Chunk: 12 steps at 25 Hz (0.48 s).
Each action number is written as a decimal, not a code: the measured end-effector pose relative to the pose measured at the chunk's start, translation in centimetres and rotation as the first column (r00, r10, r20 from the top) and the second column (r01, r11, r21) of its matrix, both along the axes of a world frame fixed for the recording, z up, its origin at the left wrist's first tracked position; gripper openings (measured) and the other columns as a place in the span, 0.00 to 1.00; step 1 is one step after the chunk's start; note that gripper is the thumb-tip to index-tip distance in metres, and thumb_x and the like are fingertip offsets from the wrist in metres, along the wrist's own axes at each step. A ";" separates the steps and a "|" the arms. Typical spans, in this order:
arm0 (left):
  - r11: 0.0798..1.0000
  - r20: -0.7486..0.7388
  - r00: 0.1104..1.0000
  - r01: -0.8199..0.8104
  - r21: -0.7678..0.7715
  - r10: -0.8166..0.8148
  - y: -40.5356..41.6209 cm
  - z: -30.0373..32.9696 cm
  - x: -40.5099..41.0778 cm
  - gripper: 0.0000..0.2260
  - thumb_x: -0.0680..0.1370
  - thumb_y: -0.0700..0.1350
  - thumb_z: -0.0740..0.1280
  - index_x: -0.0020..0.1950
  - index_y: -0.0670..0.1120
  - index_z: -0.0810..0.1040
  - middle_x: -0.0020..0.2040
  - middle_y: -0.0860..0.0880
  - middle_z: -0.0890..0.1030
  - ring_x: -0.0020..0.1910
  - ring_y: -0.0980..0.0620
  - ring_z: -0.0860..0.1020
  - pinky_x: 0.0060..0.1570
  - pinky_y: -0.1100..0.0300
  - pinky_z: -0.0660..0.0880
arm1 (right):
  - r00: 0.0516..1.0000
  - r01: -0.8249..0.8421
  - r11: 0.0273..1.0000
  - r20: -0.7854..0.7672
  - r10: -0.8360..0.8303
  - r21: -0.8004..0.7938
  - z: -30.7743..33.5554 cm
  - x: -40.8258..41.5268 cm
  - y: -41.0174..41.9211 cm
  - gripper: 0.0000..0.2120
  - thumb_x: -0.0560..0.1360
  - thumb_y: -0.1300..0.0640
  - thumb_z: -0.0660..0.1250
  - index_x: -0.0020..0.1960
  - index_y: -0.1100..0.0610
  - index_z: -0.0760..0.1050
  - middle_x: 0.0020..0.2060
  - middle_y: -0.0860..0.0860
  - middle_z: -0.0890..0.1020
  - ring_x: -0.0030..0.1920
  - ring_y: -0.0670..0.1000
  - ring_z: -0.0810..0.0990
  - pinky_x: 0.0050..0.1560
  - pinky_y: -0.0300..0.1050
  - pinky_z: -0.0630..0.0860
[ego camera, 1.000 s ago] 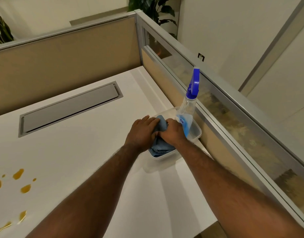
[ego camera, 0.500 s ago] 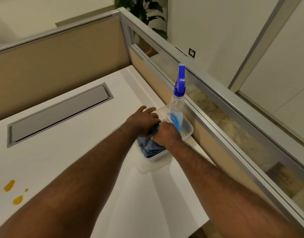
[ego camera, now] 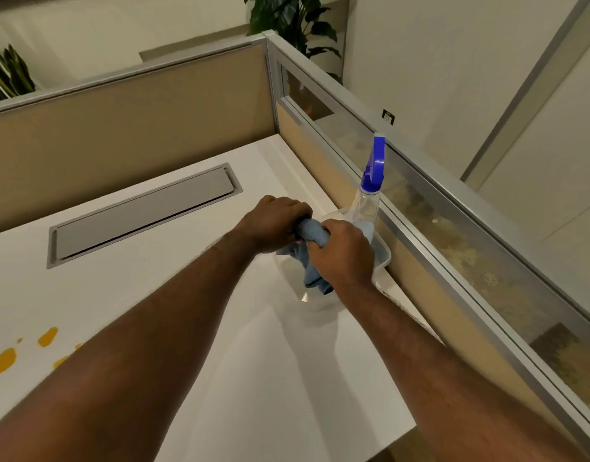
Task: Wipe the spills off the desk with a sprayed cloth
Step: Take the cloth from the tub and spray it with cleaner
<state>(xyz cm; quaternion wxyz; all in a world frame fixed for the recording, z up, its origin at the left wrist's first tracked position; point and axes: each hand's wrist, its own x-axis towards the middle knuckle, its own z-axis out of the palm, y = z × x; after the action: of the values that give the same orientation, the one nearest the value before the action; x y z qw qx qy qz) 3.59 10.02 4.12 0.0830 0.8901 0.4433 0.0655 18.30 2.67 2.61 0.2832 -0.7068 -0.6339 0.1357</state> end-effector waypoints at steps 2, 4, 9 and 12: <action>0.997 0.181 0.980 -0.083 -0.004 0.082 -1.4 1.5 -1.7 0.16 0.72 0.47 0.73 0.57 0.48 0.76 0.52 0.48 0.81 0.51 0.47 0.77 0.49 0.56 0.69 | 0.997 -0.055 0.993 -0.044 0.060 0.100 2.2 -0.5 -0.2 0.19 0.73 0.49 0.72 0.60 0.57 0.77 0.52 0.53 0.84 0.52 0.53 0.82 0.56 0.45 0.77; 0.980 0.423 0.884 -0.182 -0.082 0.200 -3.0 2.6 -3.8 0.16 0.70 0.44 0.75 0.57 0.47 0.77 0.52 0.48 0.80 0.49 0.49 0.77 0.49 0.56 0.74 | 0.981 -0.129 0.982 -0.129 0.147 0.138 4.5 -1.2 0.2 0.21 0.71 0.51 0.75 0.61 0.55 0.75 0.53 0.53 0.84 0.52 0.53 0.82 0.56 0.46 0.78; 0.872 0.774 0.416 -0.120 -0.474 0.478 -7.9 5.2 -8.9 0.16 0.72 0.43 0.65 0.57 0.57 0.77 0.59 0.50 0.78 0.53 0.54 0.77 0.49 0.60 0.77 | 0.841 -0.233 0.966 -0.474 0.260 0.116 9.0 -3.7 2.7 0.20 0.61 0.52 0.81 0.48 0.53 0.77 0.42 0.49 0.83 0.44 0.47 0.81 0.45 0.40 0.78; 0.830 0.763 0.357 -0.069 -0.554 0.539 -10.4 6.0 -11.0 0.23 0.69 0.39 0.58 0.60 0.57 0.77 0.59 0.54 0.79 0.55 0.54 0.78 0.51 0.57 0.77 | 0.755 -0.320 0.945 -0.584 0.299 0.070 10.5 -5.5 3.8 0.13 0.59 0.57 0.81 0.38 0.54 0.78 0.38 0.51 0.83 0.40 0.48 0.80 0.45 0.45 0.79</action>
<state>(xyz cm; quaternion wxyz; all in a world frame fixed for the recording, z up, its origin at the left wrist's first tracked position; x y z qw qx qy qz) -7.46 -0.42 10.15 0.4859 0.5686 0.4922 0.4453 12.84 6.43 13.07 0.4262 -0.5202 -0.6207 0.4030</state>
